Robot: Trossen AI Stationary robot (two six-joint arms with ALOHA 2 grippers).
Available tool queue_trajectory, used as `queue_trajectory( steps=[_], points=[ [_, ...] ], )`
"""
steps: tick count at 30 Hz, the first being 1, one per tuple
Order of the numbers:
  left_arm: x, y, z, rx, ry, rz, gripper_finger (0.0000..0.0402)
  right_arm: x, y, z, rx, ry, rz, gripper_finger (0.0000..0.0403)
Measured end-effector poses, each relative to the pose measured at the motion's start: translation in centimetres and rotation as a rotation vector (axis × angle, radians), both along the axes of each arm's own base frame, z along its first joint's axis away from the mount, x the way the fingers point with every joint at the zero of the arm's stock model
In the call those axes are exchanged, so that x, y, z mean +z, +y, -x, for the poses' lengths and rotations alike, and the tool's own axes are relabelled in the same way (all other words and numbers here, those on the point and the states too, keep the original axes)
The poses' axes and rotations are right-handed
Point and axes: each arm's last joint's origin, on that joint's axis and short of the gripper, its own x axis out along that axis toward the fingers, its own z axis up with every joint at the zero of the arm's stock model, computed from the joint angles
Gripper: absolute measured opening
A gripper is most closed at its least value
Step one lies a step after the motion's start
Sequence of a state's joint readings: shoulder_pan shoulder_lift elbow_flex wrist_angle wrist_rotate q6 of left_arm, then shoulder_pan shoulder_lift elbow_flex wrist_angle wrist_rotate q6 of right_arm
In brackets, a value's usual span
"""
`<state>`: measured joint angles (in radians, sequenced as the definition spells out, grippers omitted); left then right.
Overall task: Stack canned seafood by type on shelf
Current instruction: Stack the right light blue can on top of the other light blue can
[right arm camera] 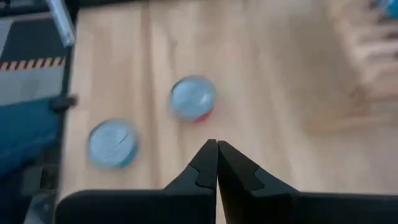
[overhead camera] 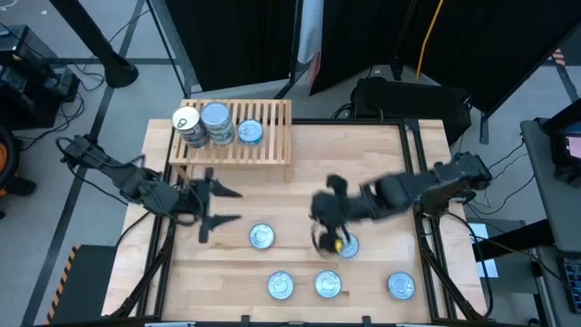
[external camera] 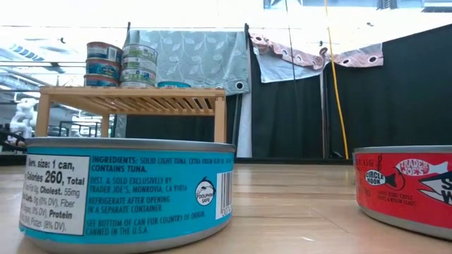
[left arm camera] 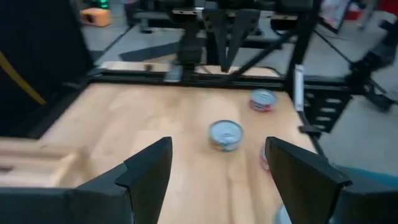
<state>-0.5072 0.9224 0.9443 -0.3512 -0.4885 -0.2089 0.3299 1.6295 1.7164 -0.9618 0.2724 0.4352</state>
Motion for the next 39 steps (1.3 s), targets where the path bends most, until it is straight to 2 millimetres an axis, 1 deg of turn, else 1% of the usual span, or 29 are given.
queue_trajectory(
  steps=[4, 8, 10, 14, 17, 19, 22, 24, 28, 31, 35, 39],
  points=[
    [-1.5, -1.9, -2.9, -0.094, 0.033, -0.032, 0.0265, -1.1, 4.7, 2.0, -0.026, 0.051, 0.007, 0.0001],
    [-3.3, -3.4, -5.1, -0.192, 0.080, -0.031, 0.0265, -3.1, 8.4, 3.2, -0.072, 0.124, -0.002, 0.0001],
    [-4.1, -3.9, -5.9, -0.222, 0.097, -0.025, 0.0265, -4.4, 9.6, 3.5, -0.110, 0.176, 0.004, 0.0001],
    [-5.4, -4.7, -7.0, -0.236, 0.132, -0.024, 0.0265, -8.5, 11.7, 3.5, -0.159, 0.366, 0.045, 0.0001],
    [-6.2, -5.2, -7.7, -0.233, 0.150, -0.021, 0.0265, -11.2, 13.0, 3.4, -0.154, 0.497, 0.088, 0.0000],
    [-6.7, -5.4, -8.1, -0.233, 0.159, -0.025, 0.0265, -12.9, 13.5, 3.4, -0.144, 0.565, 0.151, 0.0000],
    [-7.2, -5.8, -8.8, -0.234, 0.150, -0.023, 0.0265, -15.2, 13.3, 4.3, -0.166, 0.639, 0.251, 0.0000],
    [-7.6, -6.0, -9.2, -0.233, 0.146, -0.022, 0.0265, -16.3, 12.6, 5.1, -0.188, 0.644, 0.249, 0.0000],
    [-8.5, -6.3, -9.8, -0.229, 0.162, -0.027, 0.0265, -17.0, 11.2, 6.8, -0.195, 0.559, 0.154, 0.0000],
    [-9.1, -6.5, -10.1, -0.225, 0.180, -0.031, 0.0265, -17.5, 10.0, 7.9, -0.148, 0.464, 0.054, 0.0000],
    [-9.5, -6.6, -10.3, -0.223, 0.191, -0.034, 0.0265, -19.2, 7.9, 9.5, -0.129, 0.403, -0.067, 0.0000],
    [-9.5, -6.6, -10.3, -0.223, 0.191, -0.035, 0.0265, -20.6, 6.4, 10.5, -0.157, 0.360, -0.127, 0.0000]
  ],
)
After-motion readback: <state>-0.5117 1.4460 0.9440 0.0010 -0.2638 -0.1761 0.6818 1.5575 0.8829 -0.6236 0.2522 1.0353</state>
